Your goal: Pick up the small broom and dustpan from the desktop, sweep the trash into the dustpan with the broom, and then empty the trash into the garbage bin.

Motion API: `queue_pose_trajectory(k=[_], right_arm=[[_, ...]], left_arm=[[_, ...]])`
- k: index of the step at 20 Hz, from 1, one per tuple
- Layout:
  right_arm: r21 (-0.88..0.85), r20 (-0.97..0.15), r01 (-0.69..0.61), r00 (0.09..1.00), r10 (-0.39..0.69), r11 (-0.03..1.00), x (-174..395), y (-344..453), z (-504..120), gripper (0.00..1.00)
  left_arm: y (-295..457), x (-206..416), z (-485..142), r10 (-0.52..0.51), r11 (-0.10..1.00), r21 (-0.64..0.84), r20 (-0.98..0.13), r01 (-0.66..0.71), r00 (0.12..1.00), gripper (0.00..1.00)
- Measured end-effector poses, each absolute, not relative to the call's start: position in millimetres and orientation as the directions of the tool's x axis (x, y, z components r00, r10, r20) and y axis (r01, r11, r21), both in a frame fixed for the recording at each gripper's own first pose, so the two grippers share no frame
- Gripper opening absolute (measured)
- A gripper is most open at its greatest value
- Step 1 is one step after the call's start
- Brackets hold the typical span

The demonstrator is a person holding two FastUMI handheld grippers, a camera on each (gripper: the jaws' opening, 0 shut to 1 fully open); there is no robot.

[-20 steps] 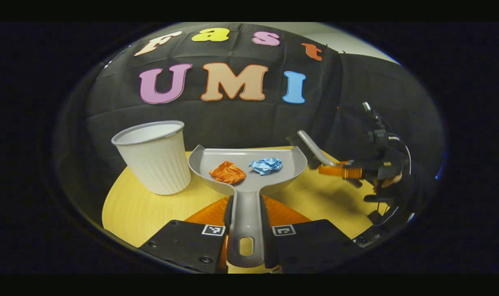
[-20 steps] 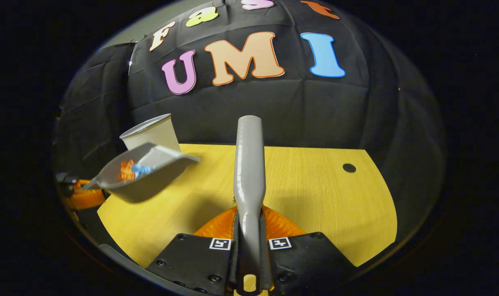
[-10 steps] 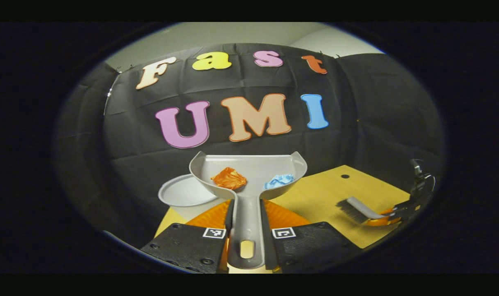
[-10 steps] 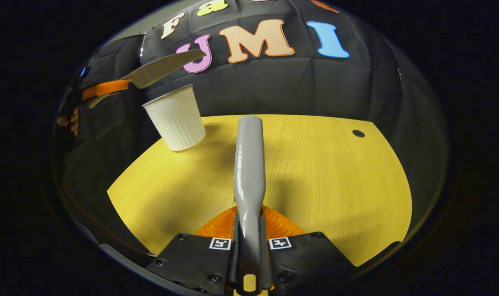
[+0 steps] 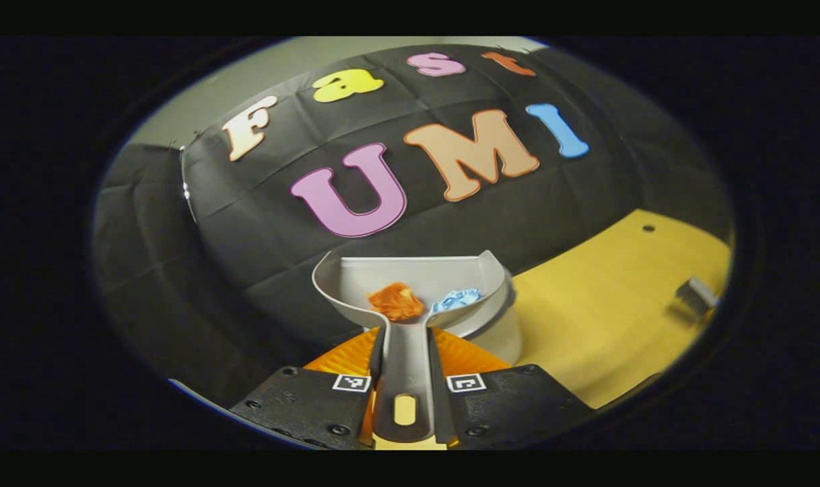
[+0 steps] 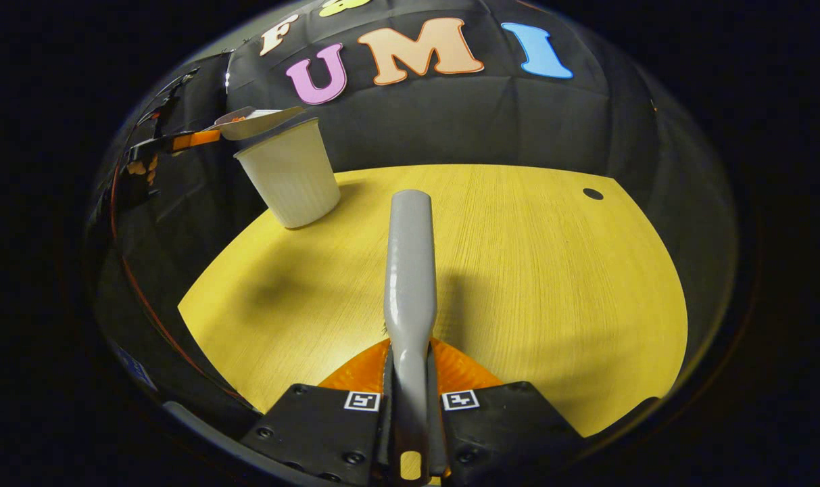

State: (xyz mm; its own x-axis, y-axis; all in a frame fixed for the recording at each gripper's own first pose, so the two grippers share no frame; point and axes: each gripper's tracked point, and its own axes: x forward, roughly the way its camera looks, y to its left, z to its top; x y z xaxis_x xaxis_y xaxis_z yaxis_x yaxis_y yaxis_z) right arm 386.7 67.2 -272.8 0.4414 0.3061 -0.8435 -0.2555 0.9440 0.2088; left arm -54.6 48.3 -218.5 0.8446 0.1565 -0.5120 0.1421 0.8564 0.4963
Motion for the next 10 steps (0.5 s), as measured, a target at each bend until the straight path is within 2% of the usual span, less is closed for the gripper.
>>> queue_pose_trajectory(k=[5,10], right_arm=[[0.215,-0.857,-0.261,0.412,0.310,0.941,381.3,69.1,-279.8,0.18],[0.223,-0.863,-0.275,0.390,0.320,0.935,377.3,69.7,-279.1,0.18]], left_arm=[[82.6,-51.5,-224.7,0.210,0.594,0.755,-0.481,0.280,0.851,0.27],[87.2,-43.0,-216.1,0.211,0.402,0.843,-0.465,0.357,0.860,0.26]])
